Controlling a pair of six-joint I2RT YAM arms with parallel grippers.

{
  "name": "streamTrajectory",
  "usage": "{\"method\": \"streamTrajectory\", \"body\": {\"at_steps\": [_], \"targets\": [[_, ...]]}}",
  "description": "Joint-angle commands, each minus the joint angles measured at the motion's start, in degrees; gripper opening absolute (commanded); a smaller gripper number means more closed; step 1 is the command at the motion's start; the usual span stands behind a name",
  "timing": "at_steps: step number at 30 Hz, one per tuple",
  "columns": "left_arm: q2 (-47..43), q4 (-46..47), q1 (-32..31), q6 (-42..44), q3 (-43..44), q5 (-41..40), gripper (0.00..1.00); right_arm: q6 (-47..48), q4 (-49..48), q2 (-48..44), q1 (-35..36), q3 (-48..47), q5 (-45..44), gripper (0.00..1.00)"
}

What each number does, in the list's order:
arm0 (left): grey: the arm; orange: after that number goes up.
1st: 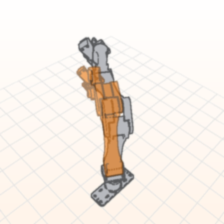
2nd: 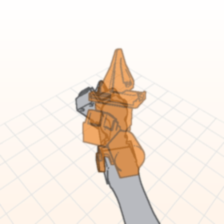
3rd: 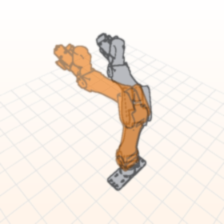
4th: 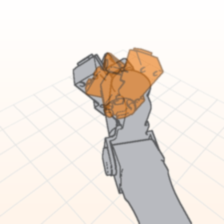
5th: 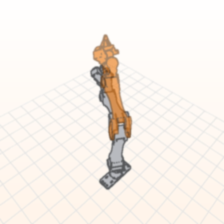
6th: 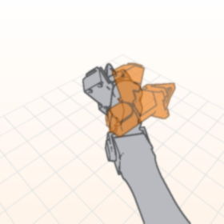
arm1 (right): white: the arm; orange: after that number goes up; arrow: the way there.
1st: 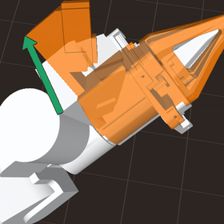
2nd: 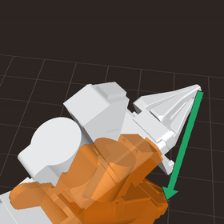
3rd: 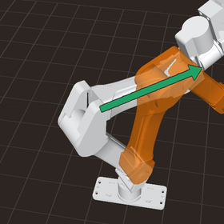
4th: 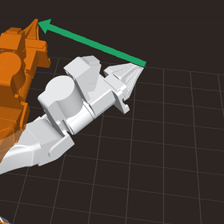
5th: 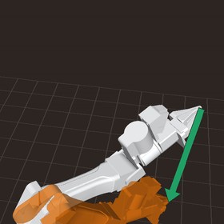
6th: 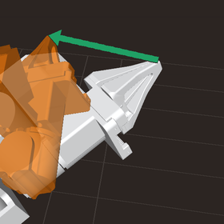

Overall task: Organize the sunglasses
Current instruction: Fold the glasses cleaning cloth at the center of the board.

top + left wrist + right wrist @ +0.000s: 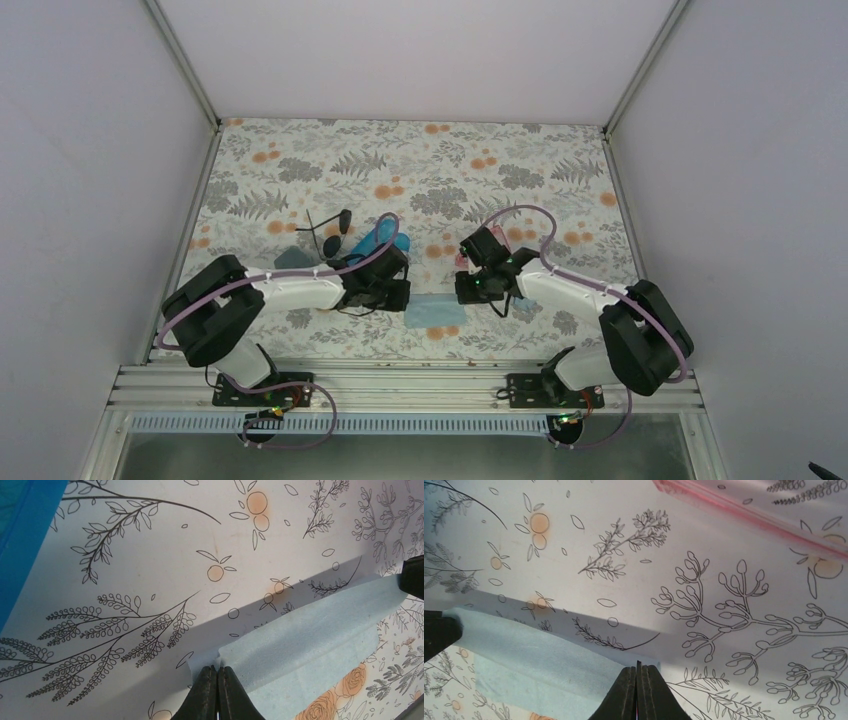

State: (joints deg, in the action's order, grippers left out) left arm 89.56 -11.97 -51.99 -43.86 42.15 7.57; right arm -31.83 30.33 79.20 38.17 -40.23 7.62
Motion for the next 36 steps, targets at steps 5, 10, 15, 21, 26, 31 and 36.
{"method": "streamTrajectory", "body": {"at_steps": [5,10,15,21,26,31,36], "targets": [[-0.7,2.1,-1.1,-1.0,-1.3,1.1,0.02,-2.3,0.6,0.3,0.3,0.7,-3.1,0.04],[-0.8,2.3,-1.6,-1.0,-1.3,1.0,0.02,-2.6,0.3,0.3,0.2,-0.4,-4.6,0.04],[-0.6,1.9,-1.6,-1.2,-1.5,0.7,0.02,-1.8,-0.4,1.3,0.3,-0.4,-2.9,0.04],[-0.1,2.7,-1.6,-1.3,-2.2,1.3,0.04,-1.7,-1.5,1.0,0.3,1.5,0.3,0.04],[-0.3,4.0,-2.1,-0.9,-3.0,3.1,0.12,-1.7,-3.0,1.2,0.4,3.1,4.6,0.04],[-1.5,4.6,-2.8,-0.4,-4.1,4.5,0.26,-2.0,-3.5,1.2,0.4,4.4,7.0,0.07],[-4.6,4.7,-3.4,-0.5,-6.4,5.5,0.36,-2.4,-3.5,-1.3,0.5,5.5,10.6,0.26]]}}
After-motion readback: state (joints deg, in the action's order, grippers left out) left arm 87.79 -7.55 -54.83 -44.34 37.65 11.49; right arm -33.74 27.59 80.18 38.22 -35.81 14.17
